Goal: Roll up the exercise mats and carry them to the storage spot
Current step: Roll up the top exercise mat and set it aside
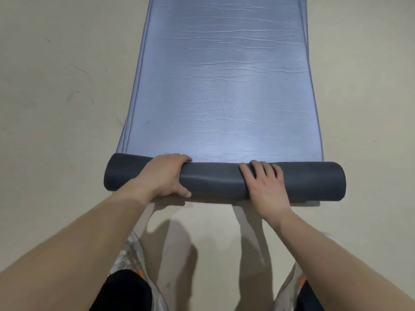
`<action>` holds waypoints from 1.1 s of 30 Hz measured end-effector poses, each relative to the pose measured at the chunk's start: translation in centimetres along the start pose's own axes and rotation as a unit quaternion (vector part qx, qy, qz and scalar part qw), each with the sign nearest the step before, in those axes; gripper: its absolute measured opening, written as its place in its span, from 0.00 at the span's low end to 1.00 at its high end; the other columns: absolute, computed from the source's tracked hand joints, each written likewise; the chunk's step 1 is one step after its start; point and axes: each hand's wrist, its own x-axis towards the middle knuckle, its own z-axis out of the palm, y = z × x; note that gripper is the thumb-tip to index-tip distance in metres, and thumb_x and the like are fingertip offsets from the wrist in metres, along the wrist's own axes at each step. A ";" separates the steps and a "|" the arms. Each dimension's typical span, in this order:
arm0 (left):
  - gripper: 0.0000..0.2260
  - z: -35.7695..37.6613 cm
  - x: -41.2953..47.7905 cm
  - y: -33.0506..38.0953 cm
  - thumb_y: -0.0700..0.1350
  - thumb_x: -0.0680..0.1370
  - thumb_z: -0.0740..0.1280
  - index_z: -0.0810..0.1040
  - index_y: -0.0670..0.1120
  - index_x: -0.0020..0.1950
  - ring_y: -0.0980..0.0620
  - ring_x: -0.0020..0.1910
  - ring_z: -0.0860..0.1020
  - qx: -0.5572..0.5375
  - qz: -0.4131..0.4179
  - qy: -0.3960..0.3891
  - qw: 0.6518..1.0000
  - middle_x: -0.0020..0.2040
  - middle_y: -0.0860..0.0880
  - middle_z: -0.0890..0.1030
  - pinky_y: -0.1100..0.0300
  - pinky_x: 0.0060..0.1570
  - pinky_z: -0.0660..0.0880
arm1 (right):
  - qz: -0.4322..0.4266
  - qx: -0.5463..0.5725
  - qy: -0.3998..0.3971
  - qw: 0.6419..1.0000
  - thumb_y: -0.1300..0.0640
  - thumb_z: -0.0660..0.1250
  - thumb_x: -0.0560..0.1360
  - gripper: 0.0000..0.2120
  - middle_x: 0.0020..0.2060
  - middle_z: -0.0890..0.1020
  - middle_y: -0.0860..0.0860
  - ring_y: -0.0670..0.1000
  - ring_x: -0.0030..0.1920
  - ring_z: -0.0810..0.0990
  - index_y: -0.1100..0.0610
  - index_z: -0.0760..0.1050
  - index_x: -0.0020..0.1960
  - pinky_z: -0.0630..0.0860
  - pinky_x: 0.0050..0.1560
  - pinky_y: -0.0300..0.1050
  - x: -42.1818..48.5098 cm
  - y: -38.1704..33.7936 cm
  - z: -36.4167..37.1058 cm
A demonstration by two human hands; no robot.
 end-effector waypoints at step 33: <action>0.50 -0.5 9.6 -1.2 0.68 0.57 0.74 0.65 0.50 0.76 0.43 0.70 0.68 0.117 0.010 0.171 0.978 0.72 0.46 0.70 0.47 0.73 0.61 | 0.050 -0.027 0.048 0.997 0.44 0.84 0.55 0.54 0.68 0.72 0.59 0.65 0.67 0.70 0.51 0.65 0.76 0.60 0.68 0.70 10.7 3.5 -0.7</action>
